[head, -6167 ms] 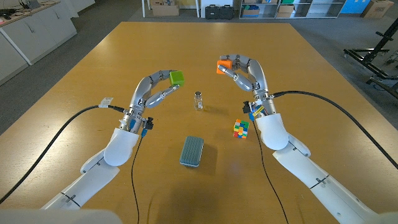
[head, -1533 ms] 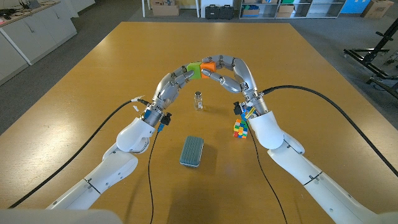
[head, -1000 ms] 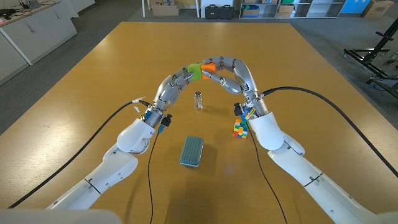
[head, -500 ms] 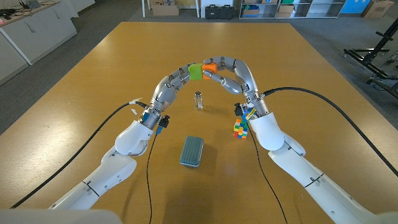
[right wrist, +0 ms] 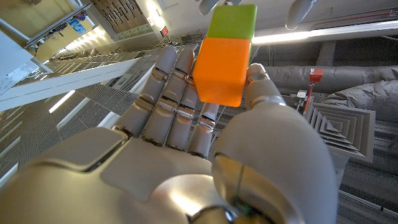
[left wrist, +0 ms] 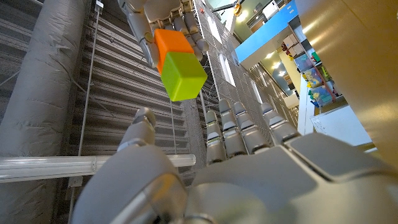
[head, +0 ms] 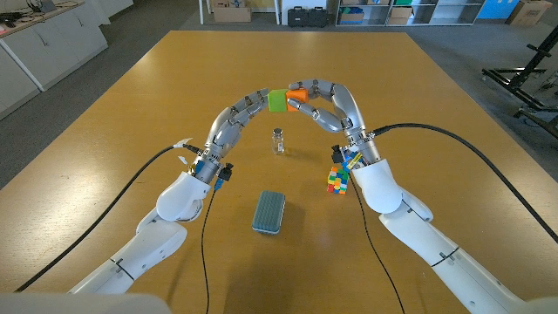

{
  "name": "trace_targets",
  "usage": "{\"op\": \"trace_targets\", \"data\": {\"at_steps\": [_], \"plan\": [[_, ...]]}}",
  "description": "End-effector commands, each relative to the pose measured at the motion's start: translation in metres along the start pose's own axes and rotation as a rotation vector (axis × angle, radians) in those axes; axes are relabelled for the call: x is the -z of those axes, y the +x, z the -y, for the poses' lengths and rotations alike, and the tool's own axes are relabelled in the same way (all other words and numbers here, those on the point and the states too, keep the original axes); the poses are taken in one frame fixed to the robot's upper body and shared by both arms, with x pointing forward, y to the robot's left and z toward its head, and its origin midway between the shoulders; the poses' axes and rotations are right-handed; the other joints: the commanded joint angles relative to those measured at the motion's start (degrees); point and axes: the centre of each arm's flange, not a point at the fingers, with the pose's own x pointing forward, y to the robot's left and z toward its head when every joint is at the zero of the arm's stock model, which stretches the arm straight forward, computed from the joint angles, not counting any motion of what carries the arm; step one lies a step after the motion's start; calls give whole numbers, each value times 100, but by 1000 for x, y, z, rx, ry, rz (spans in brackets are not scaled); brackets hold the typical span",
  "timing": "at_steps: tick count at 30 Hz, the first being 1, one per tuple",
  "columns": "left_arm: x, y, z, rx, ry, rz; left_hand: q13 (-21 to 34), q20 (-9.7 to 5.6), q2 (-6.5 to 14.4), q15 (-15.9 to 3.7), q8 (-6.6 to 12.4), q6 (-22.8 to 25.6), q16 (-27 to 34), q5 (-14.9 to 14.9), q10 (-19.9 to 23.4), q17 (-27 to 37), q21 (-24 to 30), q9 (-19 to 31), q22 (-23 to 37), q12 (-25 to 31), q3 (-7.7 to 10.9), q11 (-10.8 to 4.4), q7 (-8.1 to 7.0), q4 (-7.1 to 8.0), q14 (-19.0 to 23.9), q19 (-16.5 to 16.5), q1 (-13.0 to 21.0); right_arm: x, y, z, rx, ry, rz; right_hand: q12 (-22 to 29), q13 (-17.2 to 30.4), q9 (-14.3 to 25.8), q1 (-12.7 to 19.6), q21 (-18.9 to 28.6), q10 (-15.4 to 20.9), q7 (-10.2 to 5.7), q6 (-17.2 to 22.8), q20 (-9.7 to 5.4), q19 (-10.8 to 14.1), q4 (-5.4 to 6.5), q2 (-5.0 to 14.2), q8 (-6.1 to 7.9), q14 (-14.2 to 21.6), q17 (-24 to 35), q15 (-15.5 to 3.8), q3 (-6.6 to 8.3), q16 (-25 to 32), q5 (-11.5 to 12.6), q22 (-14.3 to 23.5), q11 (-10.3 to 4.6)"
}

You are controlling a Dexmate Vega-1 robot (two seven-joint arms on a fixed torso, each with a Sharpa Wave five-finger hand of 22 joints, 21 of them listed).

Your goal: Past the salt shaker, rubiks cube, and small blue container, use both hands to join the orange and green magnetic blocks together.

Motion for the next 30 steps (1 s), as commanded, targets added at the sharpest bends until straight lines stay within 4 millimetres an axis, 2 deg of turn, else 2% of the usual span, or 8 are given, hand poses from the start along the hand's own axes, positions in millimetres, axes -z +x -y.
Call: {"op": "trace_targets", "data": {"at_steps": [1,9,16,25,30], "plan": [[-12,-19,-15,-58,56,1,6,-28,40,-166,44,56,50,28,74,5,36,16,12,43,1,7,-3,-41,-6,-4,-2,-6,-8,4,14,-11,-27,21,12,11,932,49,880,-419,477,-383,-43,30,890,41,-49,9,-513,18,-26,22,12,-830],[-31,-47,-33,-142,194,-11,4,-79,66,-183,73,124,72,31,118,2,56,16,12,68,13,-17,-16,-54,27,21,13,-3,-24,10,57,5,-81,21,12,12,933,59,891,-417,489,-382,-45,33,894,42,-36,12,-511,16,-24,23,11,-815],[-36,-60,-50,-161,233,-28,2,-103,88,-210,95,180,92,30,176,0,70,16,12,95,19,-54,-34,-55,65,44,11,-6,-36,8,101,11,-119,24,16,12,935,67,900,-410,494,-381,-44,33,897,42,-27,13,-513,15,-22,23,10,-820],[-31,-63,-63,-198,274,-52,-1,-125,119,-222,128,268,118,28,250,-3,92,15,12,124,31,-86,-44,-53,127,94,11,0,-38,10,113,27,-153,19,15,12,932,78,903,-406,482,-385,-53,37,895,32,-7,16,-509,8,-19,22,9,-806],[-18,-52,-65,-211,261,-62,-3,-152,150,-237,161,359,132,28,319,-6,100,15,12,149,44,-94,-37,-52,169,118,14,17,-39,16,113,49,-170,19,16,12,936,85,911,-411,479,-385,-59,35,896,27,-3,16,-512,8,-21,22,8,-803]]}}
